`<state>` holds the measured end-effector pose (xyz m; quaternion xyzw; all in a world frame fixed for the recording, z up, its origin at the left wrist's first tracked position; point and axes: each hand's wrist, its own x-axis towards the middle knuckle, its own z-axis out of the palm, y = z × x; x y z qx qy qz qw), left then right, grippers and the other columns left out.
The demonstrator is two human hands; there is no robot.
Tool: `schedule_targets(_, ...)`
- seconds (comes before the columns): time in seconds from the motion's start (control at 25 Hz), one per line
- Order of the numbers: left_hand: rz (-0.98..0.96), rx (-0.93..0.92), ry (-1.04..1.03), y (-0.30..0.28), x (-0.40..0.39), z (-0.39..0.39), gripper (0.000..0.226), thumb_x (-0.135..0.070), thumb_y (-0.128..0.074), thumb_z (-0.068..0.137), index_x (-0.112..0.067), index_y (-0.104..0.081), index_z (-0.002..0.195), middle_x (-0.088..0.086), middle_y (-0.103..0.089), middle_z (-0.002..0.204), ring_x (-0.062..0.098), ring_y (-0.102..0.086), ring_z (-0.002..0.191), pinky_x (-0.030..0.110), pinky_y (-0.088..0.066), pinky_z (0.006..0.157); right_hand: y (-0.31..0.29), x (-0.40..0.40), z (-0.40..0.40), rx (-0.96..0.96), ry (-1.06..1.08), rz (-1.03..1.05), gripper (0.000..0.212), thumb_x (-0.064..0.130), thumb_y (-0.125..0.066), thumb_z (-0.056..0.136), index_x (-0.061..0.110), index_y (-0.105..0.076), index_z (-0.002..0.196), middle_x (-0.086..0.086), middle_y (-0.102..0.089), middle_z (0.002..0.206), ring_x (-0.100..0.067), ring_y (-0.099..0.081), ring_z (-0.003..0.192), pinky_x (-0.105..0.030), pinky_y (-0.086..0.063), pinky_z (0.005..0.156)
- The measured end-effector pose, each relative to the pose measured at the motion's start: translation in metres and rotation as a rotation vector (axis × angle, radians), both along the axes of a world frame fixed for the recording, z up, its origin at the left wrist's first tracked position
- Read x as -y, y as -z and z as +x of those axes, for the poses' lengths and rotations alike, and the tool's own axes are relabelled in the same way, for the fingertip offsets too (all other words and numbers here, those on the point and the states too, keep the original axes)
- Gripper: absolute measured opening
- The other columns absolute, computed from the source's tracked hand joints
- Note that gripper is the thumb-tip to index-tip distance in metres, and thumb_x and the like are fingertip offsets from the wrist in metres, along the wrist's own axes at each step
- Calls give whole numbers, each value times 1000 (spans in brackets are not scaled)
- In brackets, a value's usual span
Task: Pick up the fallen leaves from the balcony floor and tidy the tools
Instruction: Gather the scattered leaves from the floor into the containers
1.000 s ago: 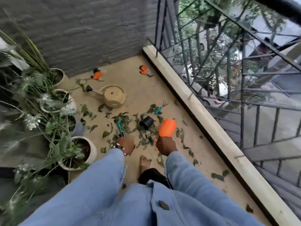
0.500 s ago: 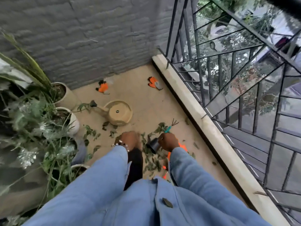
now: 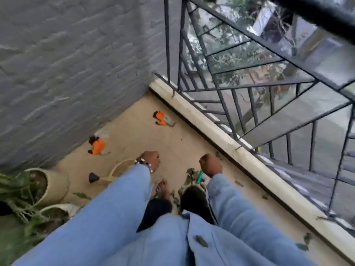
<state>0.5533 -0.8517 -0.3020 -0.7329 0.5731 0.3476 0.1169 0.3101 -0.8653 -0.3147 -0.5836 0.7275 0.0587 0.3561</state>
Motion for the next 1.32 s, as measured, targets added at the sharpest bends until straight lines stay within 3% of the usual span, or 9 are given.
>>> schedule_targets(0.2, -1, -40, 115, -17, 91, -10, 32, -28, -52, 93, -16, -62, 120, 18, -60, 125, 34, -58, 114, 35, -48, 96, 9, 49, -6, 52, 297, 1, 23, 25, -52, 87, 16, -71, 95, -12, -69, 106, -34, -61, 105, -35, -48, 85)
schedule_targets(0.64, 110, 16, 795, 12, 270, -121, 32, -28, -47, 97, -15, -58, 124, 11, -60, 129, 28, -53, 120, 29, -41, 96, 51, 78, -96, 144, 948, 91, 23, 21, -60, 87, 8, -71, 102, -15, -69, 111, -34, -59, 109, -32, -46, 90)
schedule_targets(0.76, 151, -17, 953, 20, 299, -175, 34, -24, -46, 99, -11, -56, 129, 13, -57, 133, 28, -50, 125, 28, -38, 99, 53, 69, -123, 151, 1152, 55, 24, 19, -62, 88, 5, -70, 105, -16, -67, 116, -33, -59, 112, -31, -43, 91)
schedule_targets(0.92, 207, -38, 1153, 36, 305, -226, 33, -28, -50, 97, -16, -59, 126, 12, -63, 125, 29, -55, 117, 29, -43, 96, 67, 62, -129, 194, 1316, 40, 22, 19, -60, 90, 3, -70, 101, -19, -67, 112, -35, -59, 109, -34, -43, 89)
schedule_targets(1.12, 321, -30, 1258, 122, 303, -285, 26, -23, -53, 95, -17, -64, 118, 10, -69, 113, 26, -62, 106, 27, -46, 89, 168, 77, -121, 320, 1508, 44, 17, 15, -56, 90, 6, -70, 94, -17, -70, 101, -34, -62, 100, -34, -46, 81)
schedule_targets(1.32, 357, 32, 1460, 311, 309, -338, 28, -23, -51, 96, -14, -64, 120, 10, -70, 113, 27, -60, 111, 24, -42, 87, 355, 112, -130, 302, 1574, 47, 23, 15, -54, 89, 6, -65, 107, -18, -65, 112, -36, -57, 109, -36, -45, 91)
